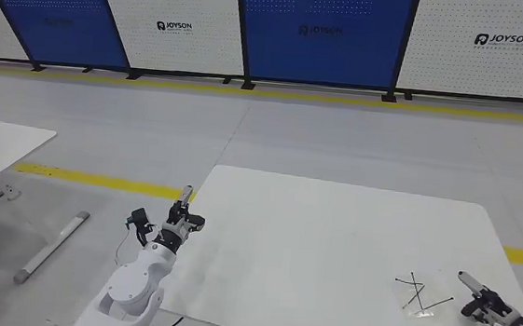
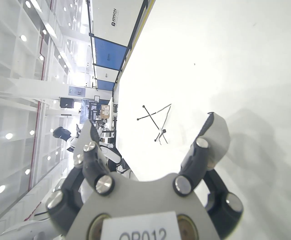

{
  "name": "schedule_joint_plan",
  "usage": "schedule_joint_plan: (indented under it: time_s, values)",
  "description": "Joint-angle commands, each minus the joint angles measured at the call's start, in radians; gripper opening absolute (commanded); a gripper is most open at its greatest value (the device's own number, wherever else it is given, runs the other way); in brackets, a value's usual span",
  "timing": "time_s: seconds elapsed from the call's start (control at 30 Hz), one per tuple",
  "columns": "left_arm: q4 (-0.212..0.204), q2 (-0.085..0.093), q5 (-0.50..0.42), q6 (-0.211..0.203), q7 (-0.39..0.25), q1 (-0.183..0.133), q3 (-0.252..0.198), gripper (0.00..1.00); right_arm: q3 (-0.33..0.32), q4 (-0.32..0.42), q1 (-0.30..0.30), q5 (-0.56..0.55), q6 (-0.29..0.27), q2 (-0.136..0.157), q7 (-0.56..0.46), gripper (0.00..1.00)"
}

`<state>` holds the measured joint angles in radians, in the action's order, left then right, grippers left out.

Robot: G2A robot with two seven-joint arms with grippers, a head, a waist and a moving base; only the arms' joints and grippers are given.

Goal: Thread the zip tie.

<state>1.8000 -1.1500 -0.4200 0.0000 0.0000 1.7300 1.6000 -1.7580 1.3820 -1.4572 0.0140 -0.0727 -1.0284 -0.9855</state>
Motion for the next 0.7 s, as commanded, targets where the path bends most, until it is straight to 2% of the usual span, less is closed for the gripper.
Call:
schedule_joint_plan:
  time_s: [0.0, 0.17, 0.33, 0.37, 0.4, 0.43, 0.5, 0.53, 0.57, 0.6, 0.67]
  values:
    - [0.000, 0.000, 0.000, 0.000, 0.000, 0.000, 0.000, 1.00, 0.010, 0.005, -0.002, -0.012, -0.011, 0.000, -0.004, 1.00]
    - [0.000, 0.000, 0.000, 0.000, 0.000, 0.000, 0.000, 1.00, 0.017, -0.016, 0.008, -0.021, -0.062, 0.009, -0.074, 1.00]
    - [0.000, 0.000, 0.000, 0.000, 0.000, 0.000, 0.000, 1.00, 0.004, -0.061, 0.031, -0.024, -0.083, 0.020, -0.112, 1.00]
    - [0.000, 0.000, 0.000, 0.000, 0.000, 0.000, 0.000, 1.00, 0.002, -0.067, 0.035, -0.023, -0.088, 0.022, -0.121, 0.73]
    - [0.000, 0.000, 0.000, 0.000, 0.000, 0.000, 0.000, 1.00, 0.001, -0.073, 0.038, -0.024, -0.092, 0.024, -0.125, 0.57]
    - [0.000, 0.000, 0.000, 0.000, 0.000, 0.000, 0.000, 1.00, 0.002, -0.076, 0.040, -0.027, -0.092, 0.026, -0.128, 0.59]
    - [0.000, 0.000, 0.000, 0.000, 0.000, 0.000, 0.000, 1.00, 0.014, -0.078, 0.047, -0.044, -0.085, 0.028, -0.131, 0.57]
    - [0.000, 0.000, 0.000, 0.000, 0.000, 0.000, 0.000, 1.00, 0.022, -0.080, 0.052, -0.054, -0.078, 0.028, -0.129, 0.60]
    - [0.000, 0.000, 0.000, 0.000, 0.000, 0.000, 0.000, 1.00, 0.031, -0.082, 0.058, -0.060, -0.073, 0.029, -0.126, 0.58]
    - [0.000, 0.000, 0.000, 0.000, 0.000, 0.000, 0.000, 1.00, 0.042, -0.087, 0.065, -0.066, -0.067, 0.029, -0.126, 0.61]
    - [0.000, 0.000, 0.000, 0.000, 0.000, 0.000, 0.000, 1.00, 0.055, -0.096, 0.078, -0.073, -0.059, 0.029, -0.120, 0.59]
